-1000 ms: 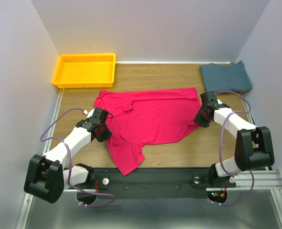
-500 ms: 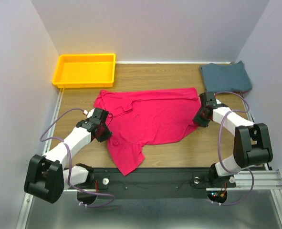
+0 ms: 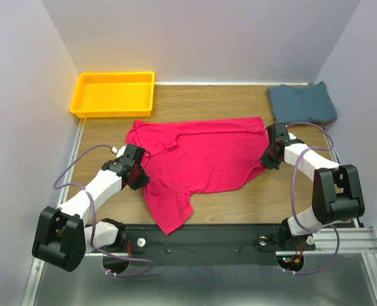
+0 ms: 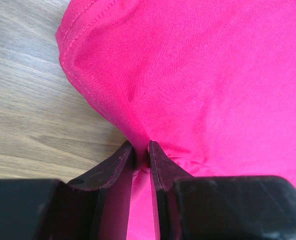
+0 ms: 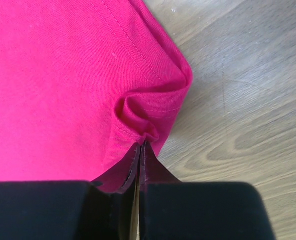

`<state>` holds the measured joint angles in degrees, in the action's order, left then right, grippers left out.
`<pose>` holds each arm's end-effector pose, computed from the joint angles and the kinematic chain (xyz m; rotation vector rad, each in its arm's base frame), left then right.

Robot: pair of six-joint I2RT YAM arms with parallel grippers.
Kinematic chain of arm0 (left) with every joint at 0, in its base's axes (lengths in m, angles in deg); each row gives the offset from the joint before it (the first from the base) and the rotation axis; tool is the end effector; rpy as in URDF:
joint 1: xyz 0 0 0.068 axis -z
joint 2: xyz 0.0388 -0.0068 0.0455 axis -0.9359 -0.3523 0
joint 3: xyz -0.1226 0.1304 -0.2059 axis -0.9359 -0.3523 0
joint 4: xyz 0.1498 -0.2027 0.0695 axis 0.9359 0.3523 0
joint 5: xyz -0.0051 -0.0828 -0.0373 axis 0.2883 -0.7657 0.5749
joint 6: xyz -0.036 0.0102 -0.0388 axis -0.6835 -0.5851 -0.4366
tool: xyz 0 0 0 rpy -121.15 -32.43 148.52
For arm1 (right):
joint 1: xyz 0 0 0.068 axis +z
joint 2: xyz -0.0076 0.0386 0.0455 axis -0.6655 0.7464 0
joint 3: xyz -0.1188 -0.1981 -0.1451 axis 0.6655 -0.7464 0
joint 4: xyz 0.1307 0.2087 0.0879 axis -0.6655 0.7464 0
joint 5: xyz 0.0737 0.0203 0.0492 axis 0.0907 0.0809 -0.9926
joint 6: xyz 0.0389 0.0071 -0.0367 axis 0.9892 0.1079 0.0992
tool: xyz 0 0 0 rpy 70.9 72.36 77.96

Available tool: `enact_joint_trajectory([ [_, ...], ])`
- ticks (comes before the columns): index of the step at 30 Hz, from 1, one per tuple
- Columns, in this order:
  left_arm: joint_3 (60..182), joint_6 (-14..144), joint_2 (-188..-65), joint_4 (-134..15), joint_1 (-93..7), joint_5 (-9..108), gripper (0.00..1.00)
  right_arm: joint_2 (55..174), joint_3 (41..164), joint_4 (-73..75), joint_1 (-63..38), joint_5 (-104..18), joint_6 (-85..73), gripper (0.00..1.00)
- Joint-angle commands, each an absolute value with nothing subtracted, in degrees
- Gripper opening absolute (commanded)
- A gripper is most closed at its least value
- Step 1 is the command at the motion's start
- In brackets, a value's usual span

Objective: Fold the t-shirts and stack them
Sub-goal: Fold the tshirt

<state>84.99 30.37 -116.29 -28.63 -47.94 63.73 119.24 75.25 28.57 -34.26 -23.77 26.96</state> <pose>0.1973 -0.0736 0.1939 -0.5899 2.5303 -0.3060 0.2759 0.0289 0.1767 0.7967 2.5516 -0.0162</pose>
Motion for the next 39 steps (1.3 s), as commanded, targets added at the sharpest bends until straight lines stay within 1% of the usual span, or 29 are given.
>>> enact_joint_trajectory([
  [1,83.91,30.25,-115.59,-28.75,-47.75,63.82,0.29,118.61,74.97,27.06,-34.69,-21.85,25.99,0.01],
  [7,84.44,29.2,-114.36,-27.44,-47.75,63.47,0.29,115.18,76.37,29.43,-34.61,-20.97,24.06,0.01],
  [12,84.88,27.18,-110.59,-25.33,-47.75,63.12,0.28,111.14,77.43,36.98,-34.87,-21.41,23.27,0.01],
  [21,83.3,22.52,-103.56,-22.78,-47.66,62.41,0.28,99.64,75.23,48.32,-34.96,-21.06,24.32,0.01],
  [25,82.24,20.94,-101.27,-21.81,-47.75,63.11,0.28,95.42,74.18,51.31,-35.04,-19.13,26.25,0.01],
  [30,82.16,20.5,-101.26,-21.72,-47.75,63.91,0.28,92.59,73.47,52.64,-35.13,-17.98,26.52,0.01],
  [32,81.89,20.41,-102.49,-21.81,-47.66,64.34,0.34,93.03,73.38,52.55,-35.22,-17.63,26.43,0.01],
  [33,81.98,20.23,-103.11,-21.9,-47.66,64.69,0.46,93.46,73.56,52.55,-35.31,-17.28,26.43,0.01],
  [34,82.07,20.06,-103.63,-21.64,-47.75,65.48,0.51,93.9,73.99,52.29,-35.22,-17.19,26.17,0.01],
  [35,82.24,19.88,-104.94,-21.55,-47.66,65.66,0.59,94.69,74.26,52.11,-35.22,-17.1,26.08,0.01],
  [37,82.24,19.36,-107.05,-21.98,-47.75,66.1,0.67,95.66,74.96,51.59,-35.22,-16.4,25.38,0.01],
  [38,82.24,19.35,-107.94,-22.07,-47.66,66.28,0.67,95.67,75.05,51.24,-35.22,-16.4,25.12,0.01],
  [39,82.42,19.01,-108.82,-22.07,-47.75,66.54,0.69,96.19,75.14,50.97,-35.22,-16.05,24.76,0.01],
])
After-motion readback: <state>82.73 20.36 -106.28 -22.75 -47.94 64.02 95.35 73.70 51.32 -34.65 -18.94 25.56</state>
